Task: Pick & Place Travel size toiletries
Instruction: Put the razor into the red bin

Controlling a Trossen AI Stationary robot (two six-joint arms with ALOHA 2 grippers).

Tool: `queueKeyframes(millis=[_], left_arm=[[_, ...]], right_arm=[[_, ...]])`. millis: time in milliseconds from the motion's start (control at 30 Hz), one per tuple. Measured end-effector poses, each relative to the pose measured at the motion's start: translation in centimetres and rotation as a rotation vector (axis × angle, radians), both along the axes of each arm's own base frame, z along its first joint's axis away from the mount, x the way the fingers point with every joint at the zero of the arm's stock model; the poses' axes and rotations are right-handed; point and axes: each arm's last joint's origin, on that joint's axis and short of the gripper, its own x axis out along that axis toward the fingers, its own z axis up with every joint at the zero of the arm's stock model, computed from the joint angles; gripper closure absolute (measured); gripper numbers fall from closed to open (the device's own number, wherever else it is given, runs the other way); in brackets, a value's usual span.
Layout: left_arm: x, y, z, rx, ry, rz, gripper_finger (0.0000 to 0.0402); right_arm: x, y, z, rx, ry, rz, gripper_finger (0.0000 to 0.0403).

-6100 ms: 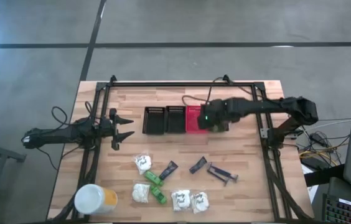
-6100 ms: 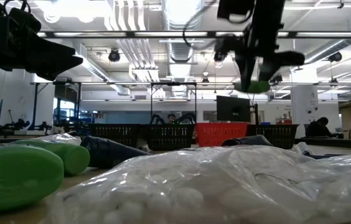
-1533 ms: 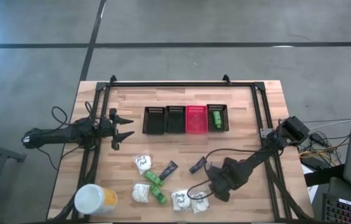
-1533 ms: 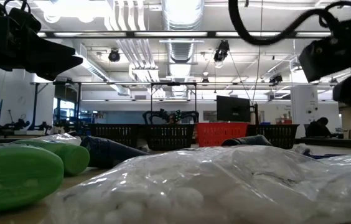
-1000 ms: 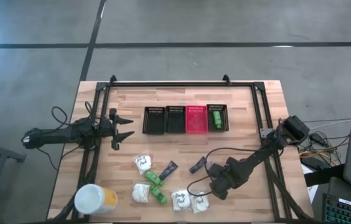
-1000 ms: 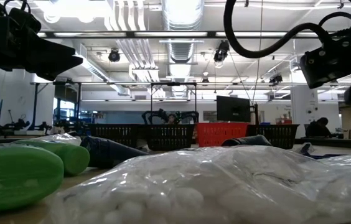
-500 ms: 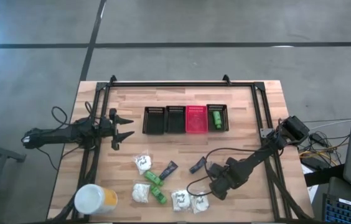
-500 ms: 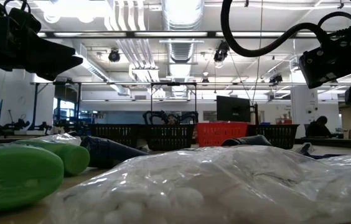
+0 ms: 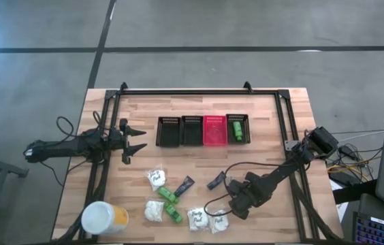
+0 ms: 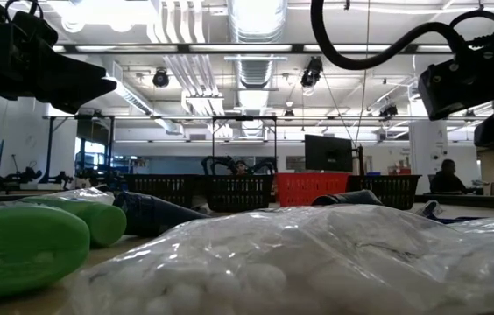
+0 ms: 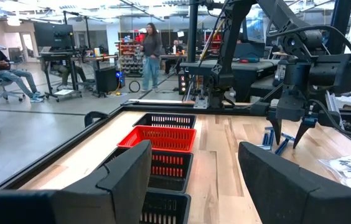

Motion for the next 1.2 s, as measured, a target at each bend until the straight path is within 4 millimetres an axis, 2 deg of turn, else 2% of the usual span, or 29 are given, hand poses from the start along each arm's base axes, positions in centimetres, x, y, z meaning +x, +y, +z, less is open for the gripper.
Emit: queueKeyframes(millis=[1200], left_arm=[[0.00,0.00,-0.01,0.000,0.000,0.000,0.0154]], right_arm=[[0.30,-0.03,-0.05,-0.007,-0.042,-0.020,0.0297]])
